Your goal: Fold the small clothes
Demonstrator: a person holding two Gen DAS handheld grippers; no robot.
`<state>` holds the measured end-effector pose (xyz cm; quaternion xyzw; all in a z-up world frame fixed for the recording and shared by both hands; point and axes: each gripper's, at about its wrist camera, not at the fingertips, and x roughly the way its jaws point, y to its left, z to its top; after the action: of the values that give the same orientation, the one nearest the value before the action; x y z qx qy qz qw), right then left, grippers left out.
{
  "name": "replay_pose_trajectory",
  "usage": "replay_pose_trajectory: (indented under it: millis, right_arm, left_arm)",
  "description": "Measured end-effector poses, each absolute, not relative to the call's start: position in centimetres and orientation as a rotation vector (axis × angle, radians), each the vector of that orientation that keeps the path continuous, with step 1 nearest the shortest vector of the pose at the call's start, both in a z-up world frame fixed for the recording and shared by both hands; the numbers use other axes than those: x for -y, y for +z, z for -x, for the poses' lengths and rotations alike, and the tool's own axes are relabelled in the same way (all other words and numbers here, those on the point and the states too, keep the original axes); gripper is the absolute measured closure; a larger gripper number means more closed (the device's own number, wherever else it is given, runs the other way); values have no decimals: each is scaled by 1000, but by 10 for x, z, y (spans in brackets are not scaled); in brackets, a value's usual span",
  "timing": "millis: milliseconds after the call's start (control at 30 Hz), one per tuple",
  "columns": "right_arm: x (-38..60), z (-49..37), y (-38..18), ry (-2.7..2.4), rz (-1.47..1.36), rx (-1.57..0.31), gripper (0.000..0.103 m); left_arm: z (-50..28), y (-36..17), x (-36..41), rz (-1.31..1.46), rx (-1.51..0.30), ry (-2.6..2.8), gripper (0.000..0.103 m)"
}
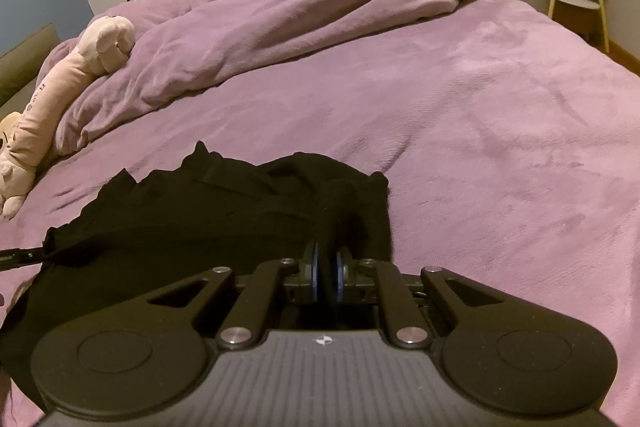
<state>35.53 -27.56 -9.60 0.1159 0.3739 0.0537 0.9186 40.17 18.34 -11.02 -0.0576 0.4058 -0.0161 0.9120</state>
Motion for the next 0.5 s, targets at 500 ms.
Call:
replay_pose_trajectory:
  millis: [500]
  right_arm:
    - [277, -355, -98, 121, -241, -760, 94]
  left_arm:
    - [-379, -100, -184, 181, -720, -11, 54]
